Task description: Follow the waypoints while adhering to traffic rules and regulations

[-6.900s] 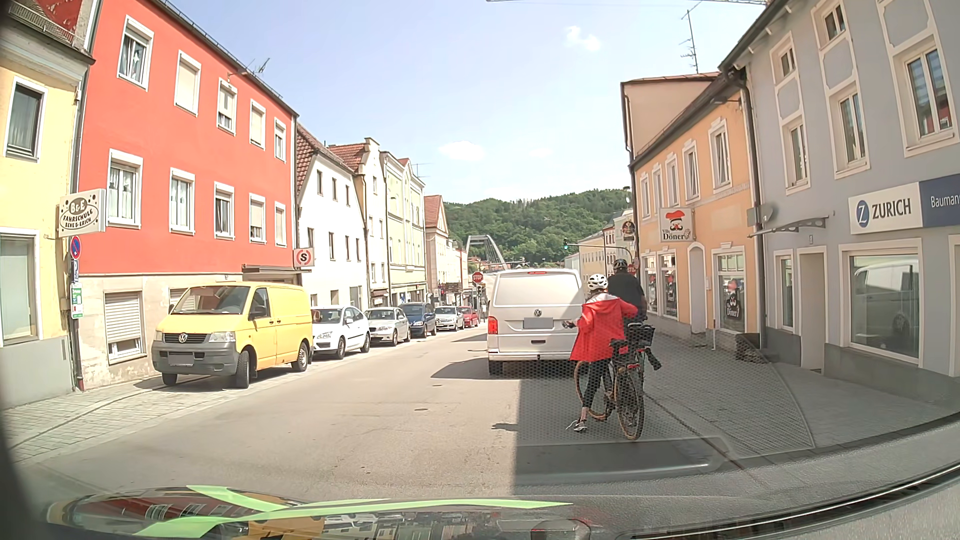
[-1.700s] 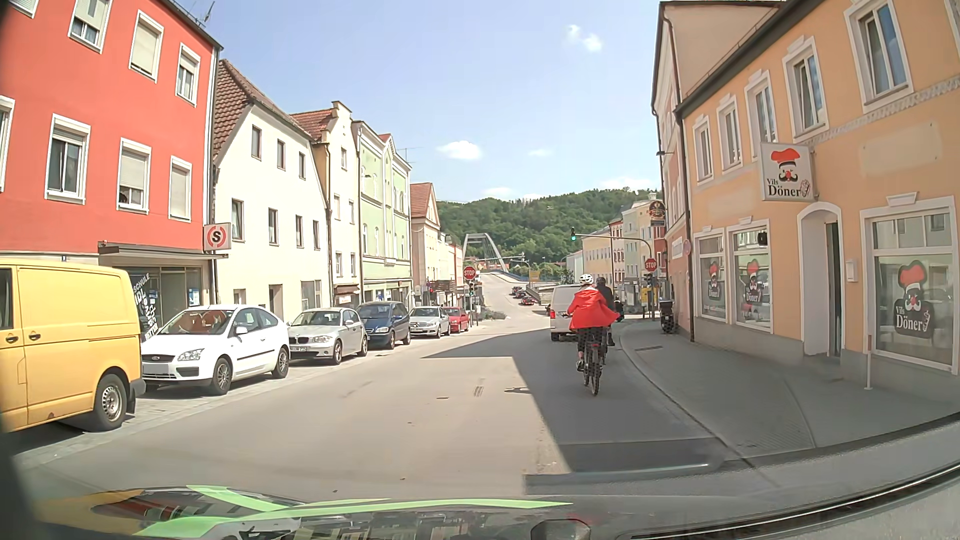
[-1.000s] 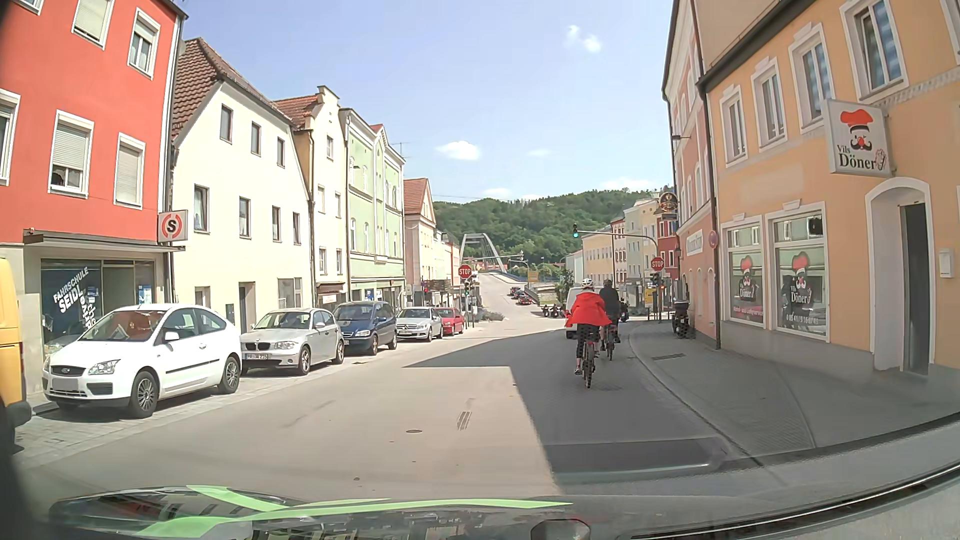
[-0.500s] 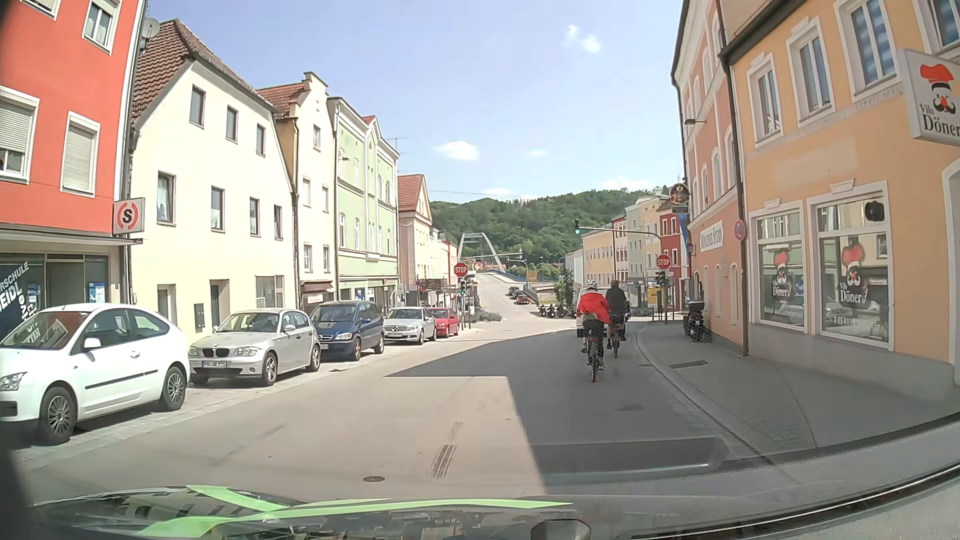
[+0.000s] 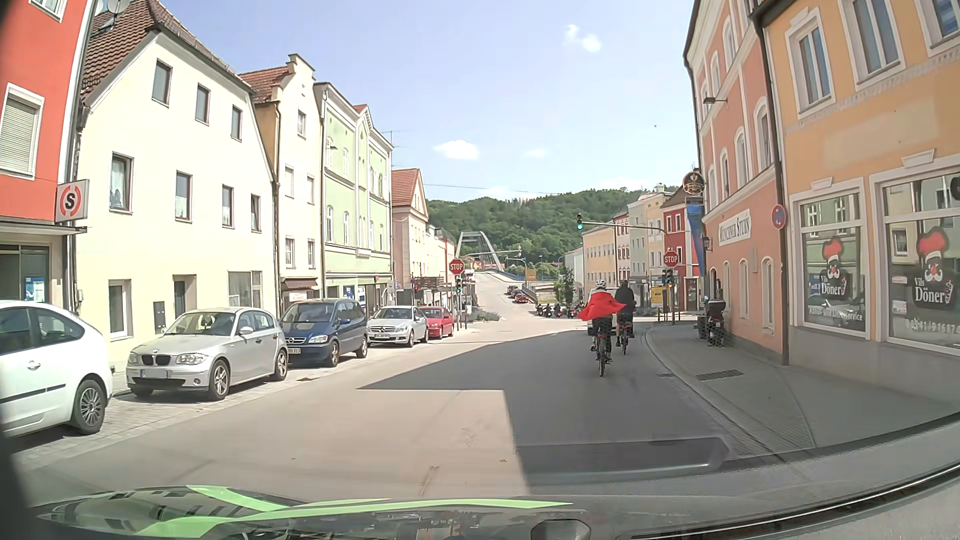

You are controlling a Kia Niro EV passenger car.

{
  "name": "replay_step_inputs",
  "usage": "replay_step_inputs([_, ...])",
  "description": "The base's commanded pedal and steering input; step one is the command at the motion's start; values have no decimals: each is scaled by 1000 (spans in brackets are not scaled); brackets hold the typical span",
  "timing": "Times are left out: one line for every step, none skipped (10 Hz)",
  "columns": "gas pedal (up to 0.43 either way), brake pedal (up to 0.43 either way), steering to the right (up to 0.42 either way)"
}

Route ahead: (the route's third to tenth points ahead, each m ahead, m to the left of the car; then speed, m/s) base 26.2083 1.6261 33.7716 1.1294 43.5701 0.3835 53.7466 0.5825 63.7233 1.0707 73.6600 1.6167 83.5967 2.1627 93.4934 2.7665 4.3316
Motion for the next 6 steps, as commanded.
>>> replay_step_inputs([47,0,1])
replay_step_inputs([47,0,1])
replay_step_inputs([47,0,9])
replay_step_inputs([47,0,18])
replay_step_inputs([39,0,31])
replay_step_inputs([39,0,43])
